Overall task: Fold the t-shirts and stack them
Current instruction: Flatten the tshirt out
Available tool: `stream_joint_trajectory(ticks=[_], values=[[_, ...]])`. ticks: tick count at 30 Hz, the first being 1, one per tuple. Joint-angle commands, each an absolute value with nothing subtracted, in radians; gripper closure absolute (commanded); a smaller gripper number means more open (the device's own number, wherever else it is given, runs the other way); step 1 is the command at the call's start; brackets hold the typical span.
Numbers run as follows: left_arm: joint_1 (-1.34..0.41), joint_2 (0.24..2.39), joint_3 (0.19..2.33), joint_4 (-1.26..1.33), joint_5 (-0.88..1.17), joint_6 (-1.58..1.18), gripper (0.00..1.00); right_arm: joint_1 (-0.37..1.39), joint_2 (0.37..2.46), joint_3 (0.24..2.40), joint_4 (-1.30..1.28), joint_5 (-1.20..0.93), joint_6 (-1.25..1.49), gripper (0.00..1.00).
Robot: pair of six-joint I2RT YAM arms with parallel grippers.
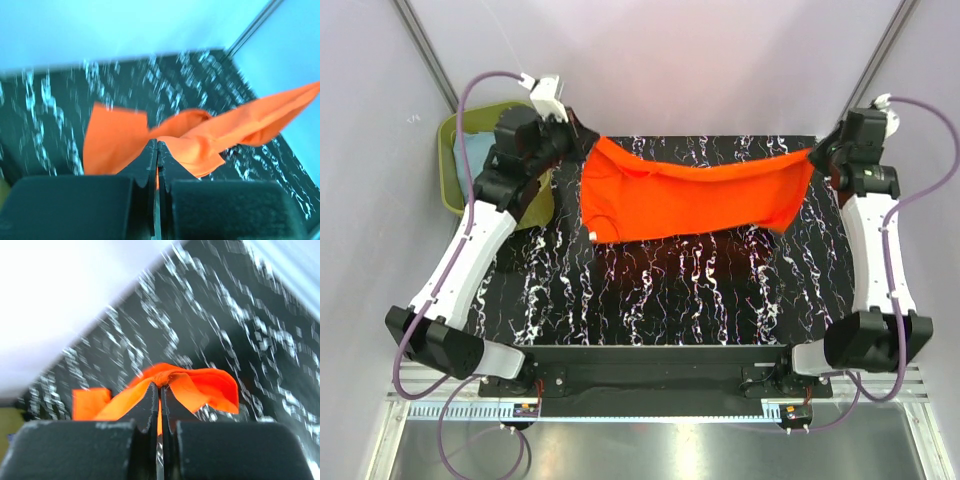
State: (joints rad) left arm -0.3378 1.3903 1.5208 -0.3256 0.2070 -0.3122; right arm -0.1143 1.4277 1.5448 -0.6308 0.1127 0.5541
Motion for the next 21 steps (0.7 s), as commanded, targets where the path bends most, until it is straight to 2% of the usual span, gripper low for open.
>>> stream_joint_trajectory(ticks=[1, 5, 14, 21], values=[[-0.336, 1.359, 1.637, -0.170, 0.299, -0.216, 1.00, -0.117, 1.318, 1.614, -0.531, 0.112, 0.485, 1.00], [-0.345, 1.260, 1.698, -0.163, 0.373, -0.146, 1.00, -0.117, 1.159, 1.589, -0.471, 0.040, 0.465, 1.00], [-0.350, 0.964, 1.716, -0.163, 0.391, -0.071, 1.00, -0.117, 0.792, 1.453, -0.338, -0.123, 0.423, 1.00], [-0.351, 0.925, 1.828, -0.163, 0.457, -0.141, 1.00, -0.115, 0.687, 1.459, -0.288, -0.167, 0.482, 1.00]])
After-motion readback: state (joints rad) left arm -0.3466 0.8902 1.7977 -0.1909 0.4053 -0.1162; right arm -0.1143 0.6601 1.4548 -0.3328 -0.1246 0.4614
